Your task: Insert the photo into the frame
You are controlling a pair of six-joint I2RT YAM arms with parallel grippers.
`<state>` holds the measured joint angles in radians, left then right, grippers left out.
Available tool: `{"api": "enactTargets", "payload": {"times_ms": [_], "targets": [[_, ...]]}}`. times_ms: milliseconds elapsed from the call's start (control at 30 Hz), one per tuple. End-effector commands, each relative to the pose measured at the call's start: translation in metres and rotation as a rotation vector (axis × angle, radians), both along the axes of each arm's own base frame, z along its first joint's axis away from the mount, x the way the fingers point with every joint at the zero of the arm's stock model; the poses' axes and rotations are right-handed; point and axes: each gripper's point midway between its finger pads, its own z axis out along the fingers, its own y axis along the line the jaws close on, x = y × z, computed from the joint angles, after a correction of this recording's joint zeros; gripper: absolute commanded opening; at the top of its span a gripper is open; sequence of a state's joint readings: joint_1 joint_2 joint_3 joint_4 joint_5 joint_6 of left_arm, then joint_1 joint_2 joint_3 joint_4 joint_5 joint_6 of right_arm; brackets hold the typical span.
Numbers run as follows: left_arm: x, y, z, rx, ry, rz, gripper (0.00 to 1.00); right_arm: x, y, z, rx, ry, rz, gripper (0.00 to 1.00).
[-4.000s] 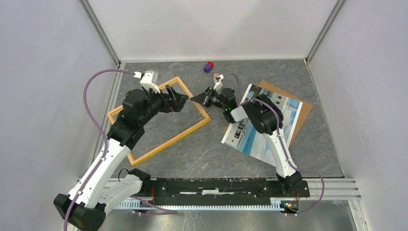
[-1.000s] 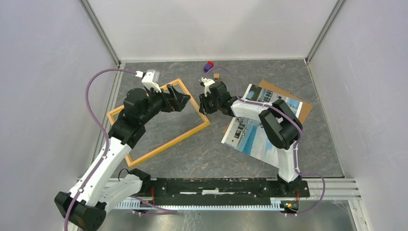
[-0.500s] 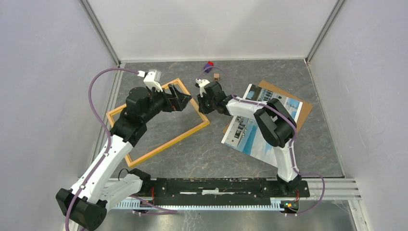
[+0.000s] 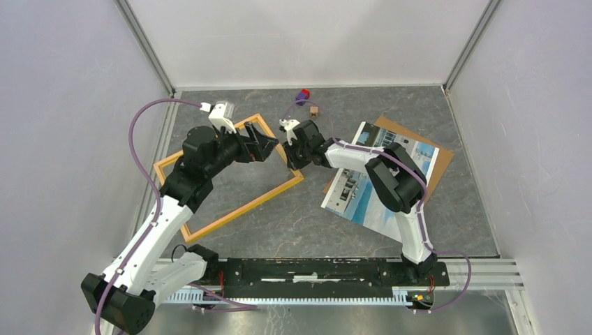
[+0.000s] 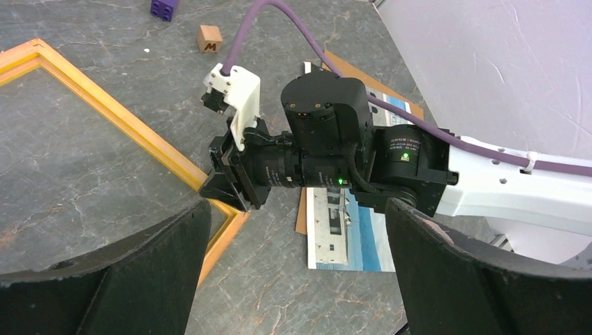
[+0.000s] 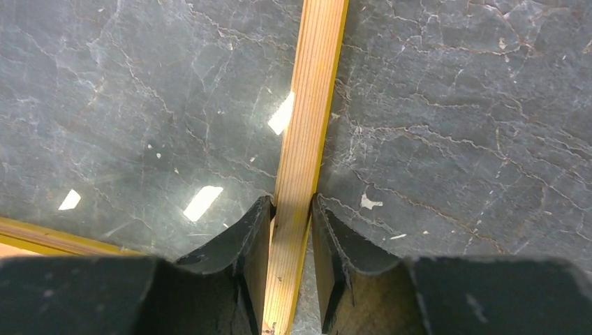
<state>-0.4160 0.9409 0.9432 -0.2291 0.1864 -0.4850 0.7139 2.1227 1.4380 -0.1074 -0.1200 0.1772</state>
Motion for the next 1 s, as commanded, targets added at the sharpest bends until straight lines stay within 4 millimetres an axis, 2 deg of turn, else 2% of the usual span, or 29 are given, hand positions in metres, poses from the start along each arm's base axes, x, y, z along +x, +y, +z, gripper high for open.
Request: {"api": "enactTargets", "payload": {"times_ms": [0,167,367,533,700,800,967], "targets": [[0.003,-0.002,0.016,-0.054,-0.027,0.004,1.00,-0.015,-0.030,-0.025,-0.186,0.028,0.029,0.33],[0.007,0.003,0.015,-0.056,-0.025,0.023,1.00,0.001,-0.039,-0.011,-0.241,-0.026,0.008,0.37],[0.011,0.011,0.017,-0.065,-0.025,0.045,1.00,0.013,-0.036,0.017,-0.211,-0.099,-0.012,0.47],[0.012,0.017,0.019,-0.064,-0.035,0.062,1.00,0.022,-0.048,0.028,-0.232,-0.149,-0.076,0.46],[0.015,0.019,0.016,-0.048,-0.035,0.075,1.00,0.027,-0.054,0.036,-0.216,-0.189,-0.129,0.37],[0.019,0.020,0.009,-0.029,-0.014,0.084,1.00,0.031,-0.050,0.043,-0.183,-0.217,-0.122,0.33],[0.026,0.018,-0.004,0.003,0.022,0.084,1.00,0.047,-0.048,0.044,-0.181,-0.239,-0.078,0.19]]}}
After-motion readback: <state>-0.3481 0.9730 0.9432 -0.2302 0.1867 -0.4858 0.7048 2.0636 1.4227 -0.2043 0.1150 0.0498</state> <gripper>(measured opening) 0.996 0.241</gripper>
